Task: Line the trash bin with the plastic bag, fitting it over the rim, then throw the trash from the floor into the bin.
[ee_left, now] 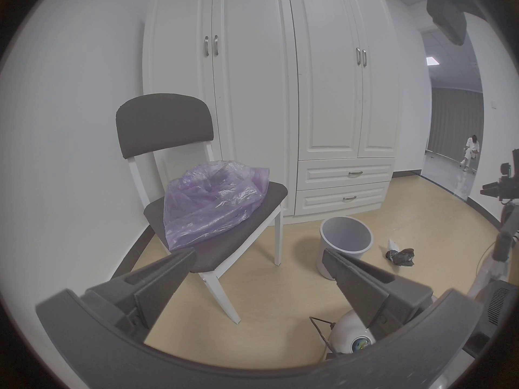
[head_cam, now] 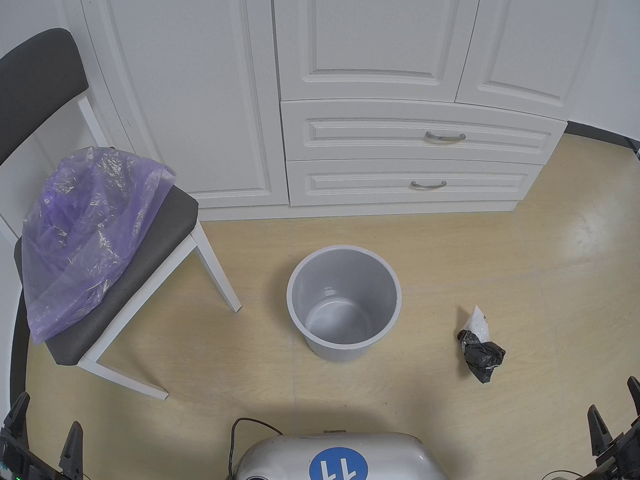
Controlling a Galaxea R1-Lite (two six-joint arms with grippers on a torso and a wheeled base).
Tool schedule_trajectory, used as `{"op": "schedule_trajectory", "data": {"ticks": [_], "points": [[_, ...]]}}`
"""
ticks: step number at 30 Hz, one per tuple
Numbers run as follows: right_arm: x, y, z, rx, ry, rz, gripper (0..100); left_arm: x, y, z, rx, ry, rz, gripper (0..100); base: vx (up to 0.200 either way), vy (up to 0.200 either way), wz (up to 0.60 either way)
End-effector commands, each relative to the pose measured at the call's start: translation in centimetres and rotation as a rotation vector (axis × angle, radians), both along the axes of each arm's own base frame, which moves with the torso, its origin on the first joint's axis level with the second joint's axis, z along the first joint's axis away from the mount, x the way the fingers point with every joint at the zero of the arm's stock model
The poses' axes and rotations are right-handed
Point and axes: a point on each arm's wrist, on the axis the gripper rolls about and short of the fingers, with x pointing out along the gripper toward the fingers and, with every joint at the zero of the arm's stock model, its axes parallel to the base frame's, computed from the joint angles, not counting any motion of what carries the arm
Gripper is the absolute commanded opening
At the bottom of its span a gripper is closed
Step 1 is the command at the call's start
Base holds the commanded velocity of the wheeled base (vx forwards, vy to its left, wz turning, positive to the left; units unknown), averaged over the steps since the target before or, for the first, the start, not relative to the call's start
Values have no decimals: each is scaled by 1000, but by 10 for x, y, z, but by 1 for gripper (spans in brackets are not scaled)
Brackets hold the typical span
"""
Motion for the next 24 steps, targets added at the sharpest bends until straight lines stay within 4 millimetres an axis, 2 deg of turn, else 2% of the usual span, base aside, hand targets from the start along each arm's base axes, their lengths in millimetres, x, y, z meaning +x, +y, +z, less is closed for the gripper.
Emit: {"op": "schedule_trajectory", "data": {"ticks": [1, 5, 7, 9, 10, 12, 13, 14, 15, 16, 18, 19, 20, 21, 24], "points": [[0, 0, -5, 16, -5, 3, 100, 0, 0, -5, -7, 1, 5, 100, 0, 0, 0], [0, 0, -1, 100, -31, -15, 100, 0, 1, -5, -47, 1, 36, 100, 0, 0, 0], [0, -1, -1, 120, -36, -58, 100, -2, 2, 12, -123, -132, 59, 100, 0, 0, 0], [0, -1, -1, 109, -39, -56, 100, -12, 1, 42, -218, -357, -13, 100, 0, 0, 0], [0, -1, 2, 107, -62, -54, 100, -15, 0, 50, -229, -406, -66, 100, 0, 0, 0], [-10, 1, 33, 97, -196, 37, 100, -18, -2, 60, -206, -408, -150, 100, 0, 0, 0], [-13, 1, 41, 94, -226, 74, 100, -19, -2, 61, -200, -405, -156, 100, 0, 0, 0], [-20, 4, 66, 78, -280, 171, 100, -18, -2, 67, -179, -374, -148, 100, 0, 0, 0], [-20, 4, 69, 76, -281, 177, 100, -18, -2, 67, -176, -368, -145, 100, 0, 0, 0], [-21, 5, 84, 64, -279, 212, 100, -15, -2, 77, -148, -317, -135, 100, 0, 0, 0], [-8, 8, 110, 47, -229, 201, 100, 0, -1, 107, -130, -211, -79, 100, 0, 0, 0], [-8, 8, 110, 47, -229, 201, 100, 0, -1, 107, -130, -211, -79, 100, 0, 0, 0], [14, 7, 126, 28, -153, 162, 100, 22, 1, 131, -137, -135, 19, 100, 0, 0, 0], [23, 6, 133, 25, -126, 142, 100, 38, 2, 139, -136, -82, 85, 100, 0, 0, 0], [47, 2, 151, 35, -60, 107, 100, 81, 8, 145, -106, 53, 294, 100, 0, 0, 0]]}}
